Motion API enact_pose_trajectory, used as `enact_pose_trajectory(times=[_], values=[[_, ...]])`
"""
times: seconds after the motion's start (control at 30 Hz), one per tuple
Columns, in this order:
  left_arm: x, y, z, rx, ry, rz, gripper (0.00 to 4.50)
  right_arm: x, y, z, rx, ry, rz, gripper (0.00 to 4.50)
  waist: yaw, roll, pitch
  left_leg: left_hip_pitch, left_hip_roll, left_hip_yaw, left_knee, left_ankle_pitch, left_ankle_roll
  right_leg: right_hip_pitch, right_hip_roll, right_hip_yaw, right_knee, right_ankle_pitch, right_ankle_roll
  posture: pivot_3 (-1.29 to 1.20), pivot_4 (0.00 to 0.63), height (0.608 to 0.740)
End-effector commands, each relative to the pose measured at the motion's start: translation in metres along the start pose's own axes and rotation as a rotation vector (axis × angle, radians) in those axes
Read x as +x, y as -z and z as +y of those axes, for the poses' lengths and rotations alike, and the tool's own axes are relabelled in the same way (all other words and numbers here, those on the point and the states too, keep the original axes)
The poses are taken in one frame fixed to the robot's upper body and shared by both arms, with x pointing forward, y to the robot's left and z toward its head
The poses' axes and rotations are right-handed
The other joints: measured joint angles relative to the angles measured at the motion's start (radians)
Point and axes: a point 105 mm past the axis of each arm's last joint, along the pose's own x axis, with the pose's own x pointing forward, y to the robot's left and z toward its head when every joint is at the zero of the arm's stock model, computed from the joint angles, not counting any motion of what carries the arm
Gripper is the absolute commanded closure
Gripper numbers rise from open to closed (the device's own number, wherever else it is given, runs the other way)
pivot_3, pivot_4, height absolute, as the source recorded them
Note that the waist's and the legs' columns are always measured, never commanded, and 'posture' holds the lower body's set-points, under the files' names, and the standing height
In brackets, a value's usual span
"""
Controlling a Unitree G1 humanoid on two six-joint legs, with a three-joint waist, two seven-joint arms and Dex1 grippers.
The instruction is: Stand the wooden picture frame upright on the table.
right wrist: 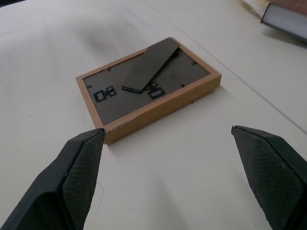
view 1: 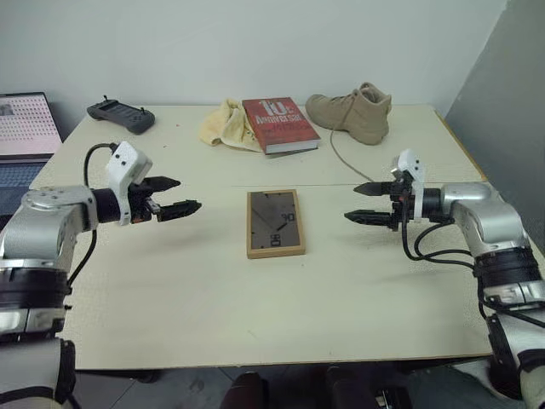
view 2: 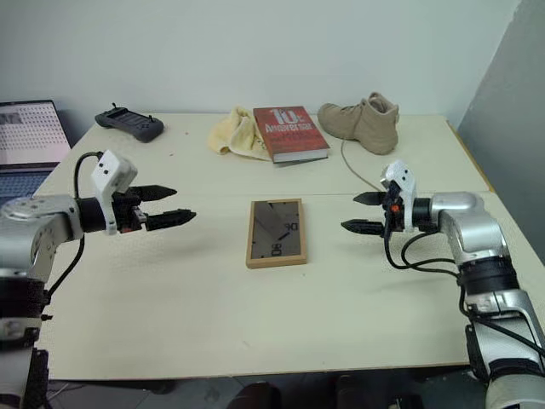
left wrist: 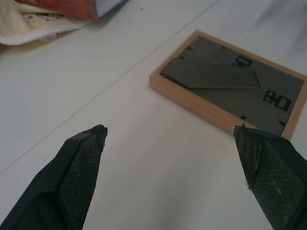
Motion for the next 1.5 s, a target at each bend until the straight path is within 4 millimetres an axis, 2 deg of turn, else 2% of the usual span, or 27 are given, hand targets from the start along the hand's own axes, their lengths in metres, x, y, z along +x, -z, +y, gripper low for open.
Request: enact_pose_trajectory(times=[0.03, 0.3, 0.4, 0.57, 0.8, 0.97, 1.2, 1.33, 1.5], values=[[-0.001, -0.009, 0.002, 0.072, 0.009, -0.002, 0.00, 0.002, -0.009, -0.001, -0.045, -0.023, -0.009, 0.03, -0.003, 0.000, 0.000, -0.001, 0.000, 0.000, 0.000, 0.000, 0.000, -0.001, 0.000, 0.000, 0.000, 0.000, 0.000, 0.00, 0.150, 0.740], [0.012, -0.003, 0.002, 0.049, 0.006, -0.009, 0.00, 0.009, -0.002, -0.019, -0.083, 0.095, 0.017, 0.03, -0.005, 0.000, 0.000, -0.005, 0.000, 0.000, 0.002, 0.000, 0.000, -0.006, -0.001, 0.000, 0.002, 0.000, 0.000, 0.00, 0.150, 0.740], [0.023, -0.001, 0.006, -0.004, -0.025, -0.039, 0.00, 0.018, 0.000, -0.025, -0.076, 0.141, 0.014, 0.51, -0.004, 0.000, 0.000, -0.005, 0.000, 0.000, 0.002, 0.000, 0.000, -0.006, -0.001, 0.000, 0.002, 0.000, 0.000, 0.00, 0.150, 0.740], [0.054, 0.020, 0.018, -0.001, -0.156, 0.005, 0.00, 0.047, 0.007, -0.032, -0.085, 0.218, 0.024, 1.63, -0.006, 0.000, 0.000, -0.006, 0.000, 0.000, 0.002, 0.001, -0.001, -0.006, -0.001, 0.000, 0.003, 0.000, 0.000, 0.00, 0.150, 0.740], [0.083, 0.030, 0.019, -0.001, -0.194, 0.032, 0.00, 0.078, 0.014, -0.042, -0.097, 0.301, 0.059, 3.17, -0.007, -0.001, -0.001, -0.008, -0.001, 0.002, 0.003, 0.003, -0.005, -0.010, -0.002, 0.001, 0.004, 0.000, 0.000, 0.00, 0.150, 0.740], [0.105, 0.031, 0.016, 0.011, -0.216, 0.040, 0.00, 0.095, 0.016, -0.043, -0.118, 0.333, 0.085, 4.35, -0.007, -0.001, -0.001, -0.008, -0.001, 0.004, 0.003, 0.003, -0.005, -0.012, -0.003, 0.002, 0.007, 0.000, 0.000, 0.00, 0.150, 0.740], [0.137, 0.027, -0.017, 0.014, -0.101, 0.026, 0.00, 0.122, 0.014, -0.023, -0.133, 0.245, 0.063, 4.43, -0.006, -0.001, -0.002, -0.008, -0.002, 0.004, 0.003, 0.003, -0.005, -0.012, -0.004, 0.002, 0.010, 0.000, 0.000, 0.00, 0.150, 0.740], [0.139, 0.029, -0.032, 0.023, -0.030, 0.026, 0.00, 0.130, 0.016, -0.010, -0.140, 0.179, 0.053, 4.43, -0.005, -0.001, -0.002, -0.008, -0.003, 0.004, 0.004, 0.003, -0.005, -0.012, -0.005, 0.002, 0.010, 0.000, 0.000, 0.00, 0.150, 0.740], [0.134, 0.035, -0.045, 0.031, 0.025, 0.042, 0.85, 0.132, 0.013, 0.003, -0.140, 0.116, 0.029, 4.50, -0.009, -0.001, -0.002, -0.007, -0.003, 0.004, 0.003, 0.003, -0.005, -0.012, -0.005, 0.002, 0.010, 0.000, 0.000, 0.00, 0.150, 0.740]])
